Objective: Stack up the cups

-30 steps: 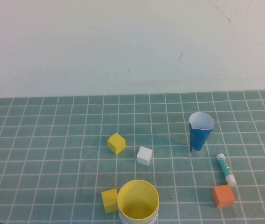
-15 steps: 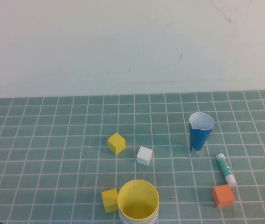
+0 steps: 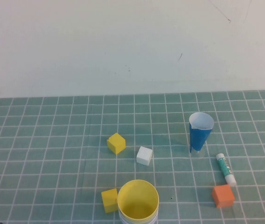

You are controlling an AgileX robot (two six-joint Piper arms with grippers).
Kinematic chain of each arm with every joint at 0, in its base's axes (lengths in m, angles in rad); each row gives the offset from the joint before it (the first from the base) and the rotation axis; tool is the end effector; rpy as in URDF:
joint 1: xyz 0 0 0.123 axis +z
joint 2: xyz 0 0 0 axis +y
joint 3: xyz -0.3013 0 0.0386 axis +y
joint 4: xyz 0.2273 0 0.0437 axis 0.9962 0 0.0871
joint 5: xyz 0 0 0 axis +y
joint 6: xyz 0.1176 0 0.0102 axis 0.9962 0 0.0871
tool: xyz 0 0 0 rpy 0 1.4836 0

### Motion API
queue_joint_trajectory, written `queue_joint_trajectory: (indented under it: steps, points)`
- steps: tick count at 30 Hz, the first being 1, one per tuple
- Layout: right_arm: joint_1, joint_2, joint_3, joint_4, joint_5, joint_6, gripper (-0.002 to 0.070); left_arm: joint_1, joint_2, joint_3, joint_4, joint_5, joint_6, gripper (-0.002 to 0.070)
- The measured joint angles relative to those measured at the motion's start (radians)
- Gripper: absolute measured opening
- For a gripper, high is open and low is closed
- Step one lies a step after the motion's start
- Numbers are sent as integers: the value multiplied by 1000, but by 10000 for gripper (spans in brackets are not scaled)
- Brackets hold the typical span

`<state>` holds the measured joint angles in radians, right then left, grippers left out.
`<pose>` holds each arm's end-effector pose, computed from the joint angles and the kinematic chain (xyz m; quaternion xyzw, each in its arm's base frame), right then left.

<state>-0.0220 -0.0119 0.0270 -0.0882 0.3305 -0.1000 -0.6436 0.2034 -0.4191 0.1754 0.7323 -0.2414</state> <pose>0.0402 -0.0043 0.1682 -0.0552 0.7900 -0.0739 0.6061 0.0341 -0.0084 0.2649 0.1902 0.8168 -0.1541 0.5225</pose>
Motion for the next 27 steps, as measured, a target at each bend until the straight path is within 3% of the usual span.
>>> queue_joint_trajectory:
  steps: [12,15,20,27]
  points:
    - [0,-1,0,0,0,0,-1,2,0,14,0,-9,4,-1]
    - [-2,-2,0,-1,0,0,-1,45,0,86,4,-102,46,-1]
    - [-4,-2,0,-2,0,0,-1,239,0,254,-14,-367,62,-2]
    - [-4,-2,0,-2,0,0,-1,516,-101,391,-101,-486,68,-1]
